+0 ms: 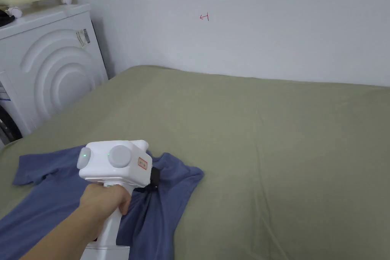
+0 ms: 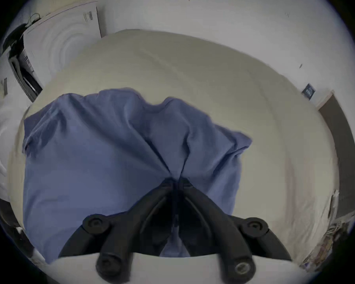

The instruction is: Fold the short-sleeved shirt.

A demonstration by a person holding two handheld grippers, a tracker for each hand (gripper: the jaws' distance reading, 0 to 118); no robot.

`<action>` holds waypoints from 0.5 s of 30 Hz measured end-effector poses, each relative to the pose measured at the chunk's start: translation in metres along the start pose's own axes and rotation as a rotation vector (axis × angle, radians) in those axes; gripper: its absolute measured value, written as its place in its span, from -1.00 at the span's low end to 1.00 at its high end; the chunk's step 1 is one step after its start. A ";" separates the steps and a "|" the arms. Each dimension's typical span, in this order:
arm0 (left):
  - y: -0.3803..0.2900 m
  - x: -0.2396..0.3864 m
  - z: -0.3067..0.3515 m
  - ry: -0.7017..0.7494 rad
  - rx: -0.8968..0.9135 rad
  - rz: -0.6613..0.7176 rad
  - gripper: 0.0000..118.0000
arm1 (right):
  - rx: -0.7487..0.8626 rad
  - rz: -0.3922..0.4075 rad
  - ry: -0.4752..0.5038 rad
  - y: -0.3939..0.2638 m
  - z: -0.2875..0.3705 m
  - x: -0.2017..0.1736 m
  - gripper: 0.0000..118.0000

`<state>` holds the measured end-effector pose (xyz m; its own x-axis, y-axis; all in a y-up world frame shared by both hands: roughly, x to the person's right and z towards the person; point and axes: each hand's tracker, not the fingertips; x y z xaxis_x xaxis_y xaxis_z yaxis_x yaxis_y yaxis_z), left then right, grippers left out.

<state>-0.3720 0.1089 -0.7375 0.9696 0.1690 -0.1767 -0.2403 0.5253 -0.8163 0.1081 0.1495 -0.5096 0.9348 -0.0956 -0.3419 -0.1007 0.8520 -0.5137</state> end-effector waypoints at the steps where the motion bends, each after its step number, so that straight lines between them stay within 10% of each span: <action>1: 0.002 0.003 0.008 -0.014 0.017 0.009 -0.96 | 0.004 -0.002 -0.005 0.000 0.004 0.001 -0.98; 6: 0.014 0.055 0.040 -0.006 0.071 -0.208 -0.96 | 0.036 -0.041 -0.023 0.009 0.022 0.015 -0.98; 15: 0.040 0.263 0.090 -0.434 0.233 -0.393 -0.96 | 0.108 -0.086 -0.133 0.023 0.078 0.046 -0.98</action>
<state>-0.1304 0.2492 -0.7677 0.8928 0.2234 0.3912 0.0797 0.7764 -0.6252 0.1753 0.2051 -0.4760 0.9760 -0.1076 -0.1892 0.0120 0.8944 -0.4471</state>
